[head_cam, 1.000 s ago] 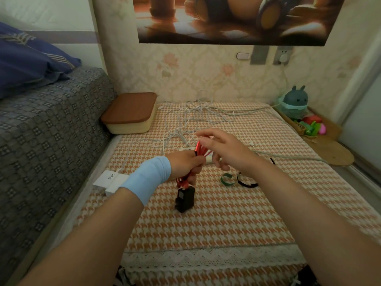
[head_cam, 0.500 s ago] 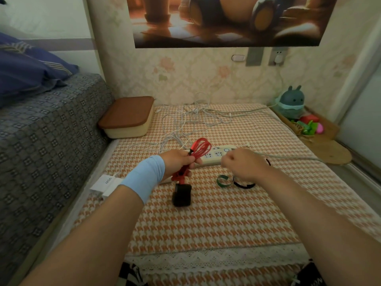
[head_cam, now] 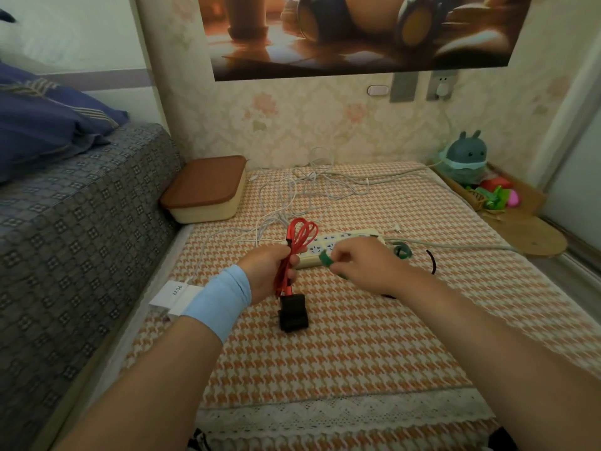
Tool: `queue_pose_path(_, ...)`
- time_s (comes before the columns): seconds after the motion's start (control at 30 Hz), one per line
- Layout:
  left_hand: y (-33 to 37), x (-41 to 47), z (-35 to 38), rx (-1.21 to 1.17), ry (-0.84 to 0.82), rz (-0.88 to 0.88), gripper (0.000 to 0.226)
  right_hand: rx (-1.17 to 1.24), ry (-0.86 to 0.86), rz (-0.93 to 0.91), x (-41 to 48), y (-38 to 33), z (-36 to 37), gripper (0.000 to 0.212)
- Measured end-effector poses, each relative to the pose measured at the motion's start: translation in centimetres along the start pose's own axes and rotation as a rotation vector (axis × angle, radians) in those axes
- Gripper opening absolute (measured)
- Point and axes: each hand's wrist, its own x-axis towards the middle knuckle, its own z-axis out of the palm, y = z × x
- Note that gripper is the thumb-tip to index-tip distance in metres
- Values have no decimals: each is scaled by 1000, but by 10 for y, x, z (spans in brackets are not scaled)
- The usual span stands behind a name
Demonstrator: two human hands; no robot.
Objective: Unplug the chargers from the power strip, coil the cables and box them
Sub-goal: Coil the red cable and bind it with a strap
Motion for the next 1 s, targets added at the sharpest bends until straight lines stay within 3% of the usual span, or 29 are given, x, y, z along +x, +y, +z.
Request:
queue_pose_path(0.07, -3, 0, -3, -46, 51, 43, 22, 265, 60, -2, -4, -6, -6, 12)
queue_pose_path(0.17, -3, 3, -4, -146, 91, 54, 17, 625, -17, -9, -12, -12, -9, 12)
queue_pose_path(0.4, -5, -7, 11, 121, 2, 150, 19, 964, 2, 31, -8, -22, -2, 16)
queue_pose_path(0.63, -6, -16, 22, 322, -11, 212, 20, 956, 80, 166, -8, -31, 11, 11)
queue_pose_path(0.83, 0, -17, 24, 112, -97, 172, 26, 890, 115, 274, -8, -33, 10, 22)
queue_pose_path(1.0, -3, -15, 27, 302, 60, 170, 39, 873, -33, 287, -8, -28, 7, 18)
